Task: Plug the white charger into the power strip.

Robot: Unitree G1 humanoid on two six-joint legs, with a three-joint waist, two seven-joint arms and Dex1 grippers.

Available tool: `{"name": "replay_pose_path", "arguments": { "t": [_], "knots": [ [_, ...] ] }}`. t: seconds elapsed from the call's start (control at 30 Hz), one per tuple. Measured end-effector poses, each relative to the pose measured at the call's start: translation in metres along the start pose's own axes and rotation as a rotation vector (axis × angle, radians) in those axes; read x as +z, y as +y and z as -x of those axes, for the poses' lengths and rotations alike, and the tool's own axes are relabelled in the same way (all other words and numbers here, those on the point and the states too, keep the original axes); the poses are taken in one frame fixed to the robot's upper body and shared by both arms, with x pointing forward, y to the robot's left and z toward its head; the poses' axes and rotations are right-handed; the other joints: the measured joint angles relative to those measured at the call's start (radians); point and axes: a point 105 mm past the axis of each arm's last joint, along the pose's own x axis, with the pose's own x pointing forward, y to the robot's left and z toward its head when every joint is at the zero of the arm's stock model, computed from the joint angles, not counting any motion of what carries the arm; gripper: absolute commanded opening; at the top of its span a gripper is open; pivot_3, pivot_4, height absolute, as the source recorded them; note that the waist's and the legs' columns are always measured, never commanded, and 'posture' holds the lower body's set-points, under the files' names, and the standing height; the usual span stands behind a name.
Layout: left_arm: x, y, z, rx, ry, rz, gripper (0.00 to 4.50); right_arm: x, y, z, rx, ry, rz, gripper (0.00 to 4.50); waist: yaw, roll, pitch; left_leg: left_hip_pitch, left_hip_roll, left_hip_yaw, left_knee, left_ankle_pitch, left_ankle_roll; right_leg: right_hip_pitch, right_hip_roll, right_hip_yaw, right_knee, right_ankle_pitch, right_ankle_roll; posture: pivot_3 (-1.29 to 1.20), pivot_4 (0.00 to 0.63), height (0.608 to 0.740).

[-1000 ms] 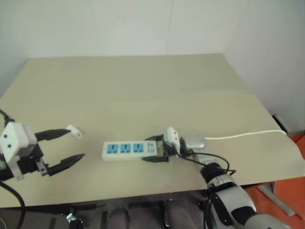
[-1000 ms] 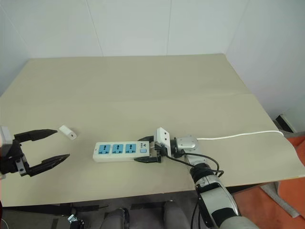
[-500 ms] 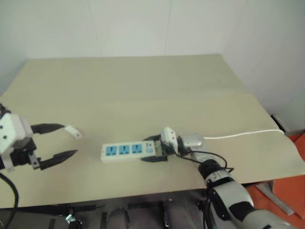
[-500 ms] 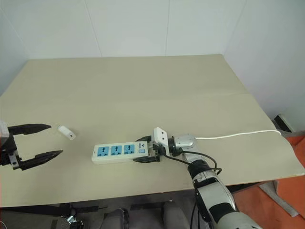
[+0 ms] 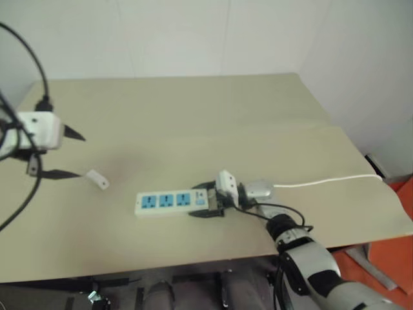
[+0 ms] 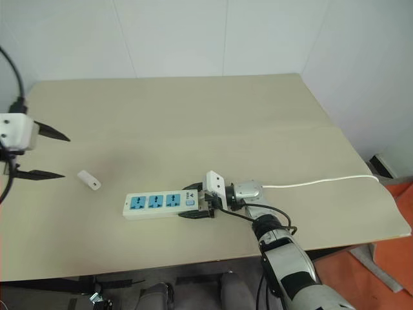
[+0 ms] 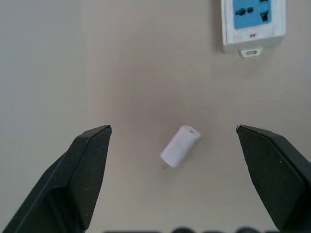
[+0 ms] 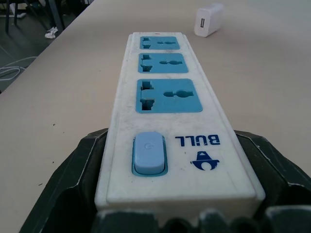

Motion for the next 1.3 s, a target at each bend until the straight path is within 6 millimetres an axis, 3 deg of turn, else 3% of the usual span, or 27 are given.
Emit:
{"name": "replay_pose_path", "arguments": {
  "t": [0.17, 0.43, 0.6, 0.93, 1.3],
  "knots": [
    [-0.009, 0.015, -0.022, -0.118, 0.103, -0.172, 4.50, 0.001, 0.000, -0.001, -0.009, -0.005, 0.006, 3.43, -0.002, 0.000, 0.000, -0.001, 0.000, 0.000, 0.001, 0.000, 0.000, -0.001, 0.000, 0.001, 0.000, 0.000, 0.000, 0.00, 0.150, 0.740],
    [-0.029, 0.006, -0.039, -0.360, 0.275, -0.321, 4.50, 0.000, -0.002, 0.006, -0.045, 0.008, 0.001, 3.43, 0.002, 0.000, 0.000, -0.002, 0.000, 0.000, 0.002, 0.000, 0.000, -0.002, 0.000, 0.001, 0.001, 0.000, 0.001, 0.00, 0.150, 0.740],
    [-0.030, 0.005, -0.047, -0.447, 0.327, -0.400, 4.50, 0.000, -0.003, 0.007, -0.054, 0.013, -0.001, 3.43, 0.005, 0.000, 0.000, -0.003, 0.000, 0.000, 0.002, 0.000, 0.000, -0.002, 0.000, 0.001, 0.001, 0.000, 0.001, 0.00, 0.150, 0.740],
    [-0.029, 0.001, -0.064, -0.491, 0.346, -0.504, 4.50, 0.000, -0.003, 0.008, -0.079, 0.013, -0.012, 3.43, 0.005, 0.000, 0.000, -0.003, 0.000, 0.000, 0.002, 0.000, 0.000, -0.002, 0.000, 0.001, 0.002, 0.000, 0.001, 0.00, 0.150, 0.740],
    [-0.032, -0.010, -0.087, -0.497, 0.310, -0.472, 4.50, 0.000, -0.004, 0.010, -0.098, 0.015, -0.013, 3.43, 0.010, 0.000, 0.000, -0.003, 0.000, 0.000, 0.003, 0.000, 0.000, -0.002, 0.000, 0.001, 0.003, 0.000, 0.001, 0.00, 0.150, 0.740]
  ]
}}
